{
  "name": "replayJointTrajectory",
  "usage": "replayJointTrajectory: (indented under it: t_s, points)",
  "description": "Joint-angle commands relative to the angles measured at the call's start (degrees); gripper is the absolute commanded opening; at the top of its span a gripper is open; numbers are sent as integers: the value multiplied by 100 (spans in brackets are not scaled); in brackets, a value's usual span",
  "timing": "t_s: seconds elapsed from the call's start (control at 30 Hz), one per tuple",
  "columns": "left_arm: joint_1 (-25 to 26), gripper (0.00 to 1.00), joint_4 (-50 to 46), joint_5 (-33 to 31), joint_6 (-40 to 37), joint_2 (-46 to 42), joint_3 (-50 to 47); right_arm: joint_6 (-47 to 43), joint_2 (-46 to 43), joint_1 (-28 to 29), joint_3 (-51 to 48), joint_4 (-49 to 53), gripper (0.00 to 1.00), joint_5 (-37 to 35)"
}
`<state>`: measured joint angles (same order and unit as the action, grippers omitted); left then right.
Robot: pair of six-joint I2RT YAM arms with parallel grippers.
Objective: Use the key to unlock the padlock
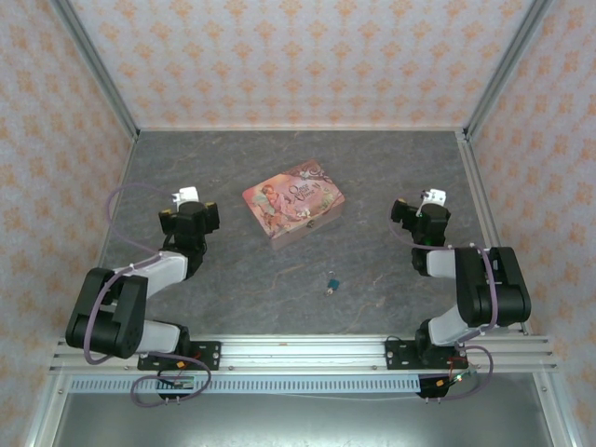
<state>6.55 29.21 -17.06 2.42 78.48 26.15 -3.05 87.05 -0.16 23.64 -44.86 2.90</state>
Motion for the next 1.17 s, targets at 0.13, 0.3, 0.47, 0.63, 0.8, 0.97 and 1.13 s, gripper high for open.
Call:
replayJointTrajectory:
  t_s: [0.13, 0.3, 0.47, 0.63, 0.8, 0.97, 1.13]
  points:
    - [-456, 100, 1992, 595, 15, 681, -540, 63, 11, -18, 18, 12, 99, 53]
    - [-462, 100, 1630, 688, 5, 685, -355, 67, 15, -18, 27, 20, 99, 53]
    - [-453, 100, 1584, 672, -1, 673, -341, 55, 10, -10, 18, 13, 99, 38]
    - [-362, 100, 1490, 579, -111, 702, -267, 50, 7, -5, 21, 16, 99, 30]
    - [-312, 100, 1368, 726, -216, 713, -198, 53, 6, -3, 18, 19, 99, 33]
    - [-313, 100, 1368, 724, -215, 713, -198, 49, 20, 6, 44, 53, 99, 26]
    - [-312, 100, 1368, 731, -219, 713, -198, 45, 14, -1, 36, 47, 99, 27]
